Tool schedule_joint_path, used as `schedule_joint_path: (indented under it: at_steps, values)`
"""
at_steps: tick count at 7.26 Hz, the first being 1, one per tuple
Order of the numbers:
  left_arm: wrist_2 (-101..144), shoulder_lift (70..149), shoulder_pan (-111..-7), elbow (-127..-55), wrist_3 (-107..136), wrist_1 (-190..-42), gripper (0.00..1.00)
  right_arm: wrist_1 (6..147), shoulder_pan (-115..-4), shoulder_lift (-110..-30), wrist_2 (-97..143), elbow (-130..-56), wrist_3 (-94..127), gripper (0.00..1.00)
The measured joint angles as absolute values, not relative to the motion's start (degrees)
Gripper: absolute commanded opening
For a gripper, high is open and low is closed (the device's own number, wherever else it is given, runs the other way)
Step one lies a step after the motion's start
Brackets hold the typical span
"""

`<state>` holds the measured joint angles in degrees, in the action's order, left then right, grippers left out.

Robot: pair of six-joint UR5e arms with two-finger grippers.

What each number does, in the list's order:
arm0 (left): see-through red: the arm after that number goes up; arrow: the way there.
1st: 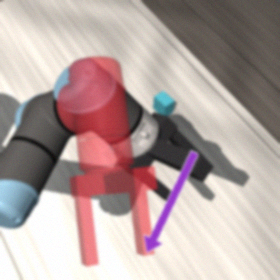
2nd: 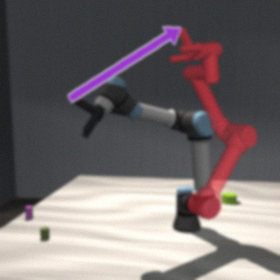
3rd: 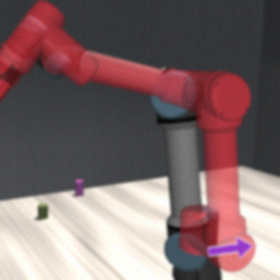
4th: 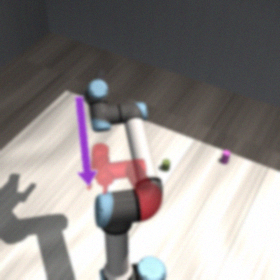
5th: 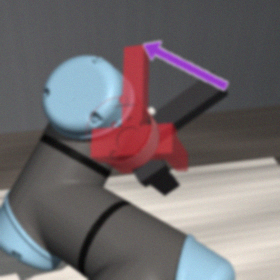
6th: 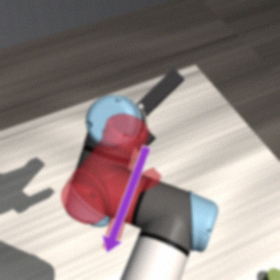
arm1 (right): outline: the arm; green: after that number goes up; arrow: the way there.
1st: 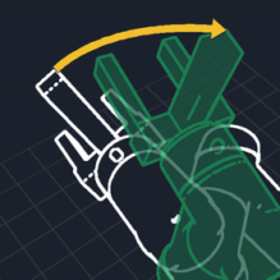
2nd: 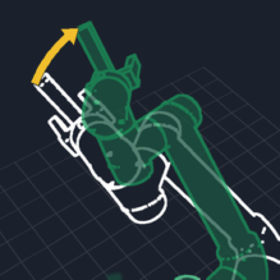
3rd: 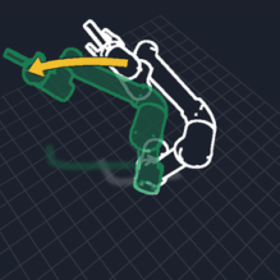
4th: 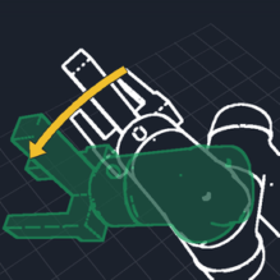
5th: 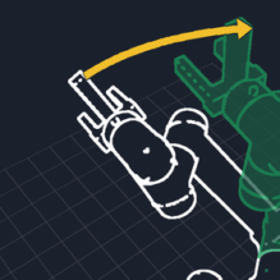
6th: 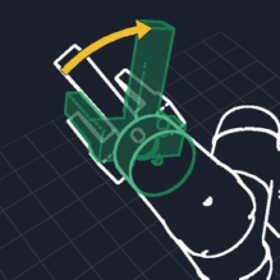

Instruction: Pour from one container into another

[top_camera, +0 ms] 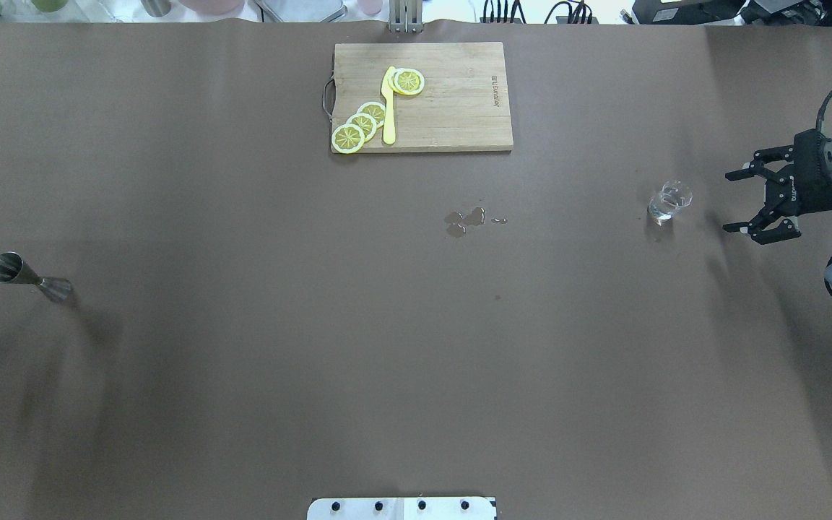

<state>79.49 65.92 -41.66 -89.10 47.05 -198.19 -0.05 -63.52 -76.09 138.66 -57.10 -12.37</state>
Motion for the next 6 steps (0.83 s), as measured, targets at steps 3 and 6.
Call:
schedule_joint_path:
  at_steps: [3, 6]
  values:
    - [63.3, 67.1, -27.8, -88.4, 47.6, -198.2, 0.89, -0.9, -63.0, -72.8, 138.8, -54.6, -13.1, 0.99]
    - [50.9, 67.9, -17.4, -87.6, 47.6, -198.6, 0.88, -1.0, -61.5, -71.4, 138.8, -53.9, -13.2, 0.99]
